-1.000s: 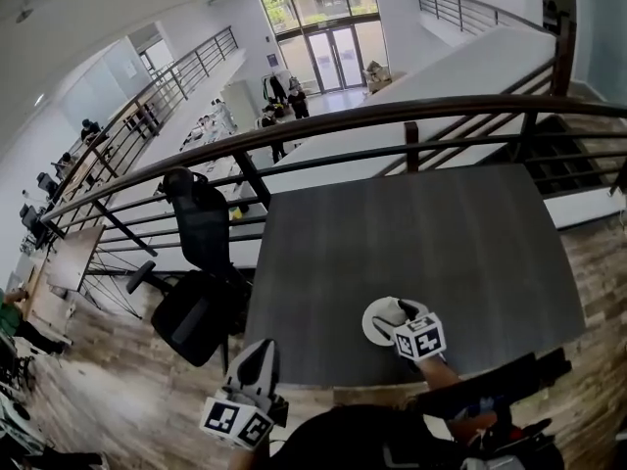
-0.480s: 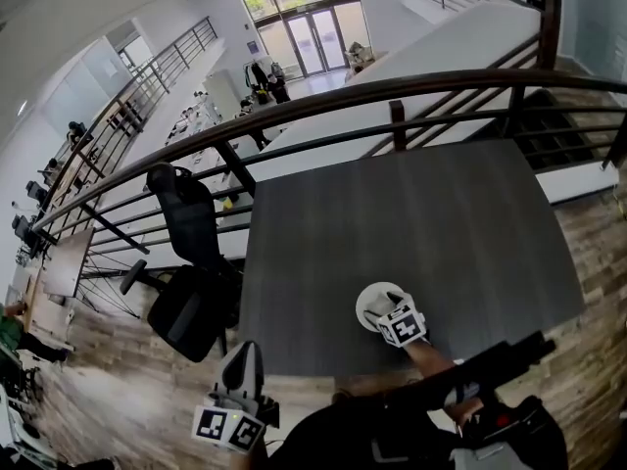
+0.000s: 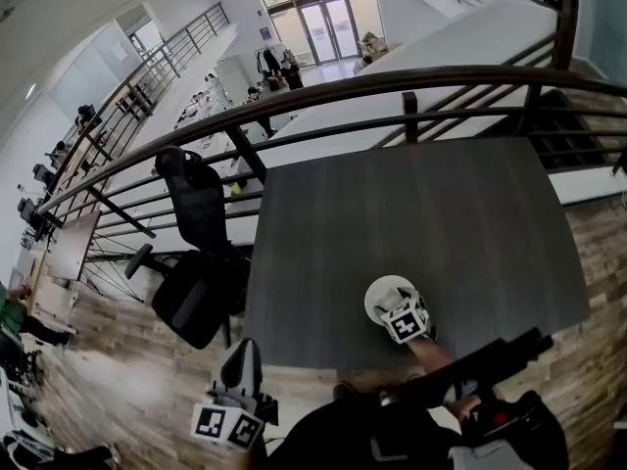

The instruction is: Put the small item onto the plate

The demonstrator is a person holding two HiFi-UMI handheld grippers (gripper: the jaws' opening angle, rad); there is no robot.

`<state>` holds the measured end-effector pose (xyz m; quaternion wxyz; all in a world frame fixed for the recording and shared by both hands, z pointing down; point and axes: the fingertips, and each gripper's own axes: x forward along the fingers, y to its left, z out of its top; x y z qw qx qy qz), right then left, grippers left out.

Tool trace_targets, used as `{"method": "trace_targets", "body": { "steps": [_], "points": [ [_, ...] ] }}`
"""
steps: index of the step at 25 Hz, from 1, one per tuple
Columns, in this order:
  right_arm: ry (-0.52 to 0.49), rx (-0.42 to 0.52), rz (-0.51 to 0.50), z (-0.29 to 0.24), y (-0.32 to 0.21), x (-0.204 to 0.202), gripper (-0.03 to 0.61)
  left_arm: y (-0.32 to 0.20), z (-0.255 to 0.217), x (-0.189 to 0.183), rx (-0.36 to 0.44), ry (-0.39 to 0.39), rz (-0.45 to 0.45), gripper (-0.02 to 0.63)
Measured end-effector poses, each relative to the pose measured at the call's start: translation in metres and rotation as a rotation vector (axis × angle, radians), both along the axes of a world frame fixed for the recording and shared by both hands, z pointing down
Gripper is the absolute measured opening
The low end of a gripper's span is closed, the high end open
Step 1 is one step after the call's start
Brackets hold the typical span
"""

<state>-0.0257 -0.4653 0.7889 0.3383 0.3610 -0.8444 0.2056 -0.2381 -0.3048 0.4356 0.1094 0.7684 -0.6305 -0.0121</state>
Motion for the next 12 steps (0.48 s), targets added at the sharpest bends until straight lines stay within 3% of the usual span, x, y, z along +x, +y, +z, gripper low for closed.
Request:
{"method": "trace_targets", "body": {
  "steps": [12],
  "points": [
    [0.077,-0.057,0.006,0.029,0.004,0.005,0.336,-0.002,0.009,-0.006,-0.021,-0.007,-0.006,0.005]
  ]
}}
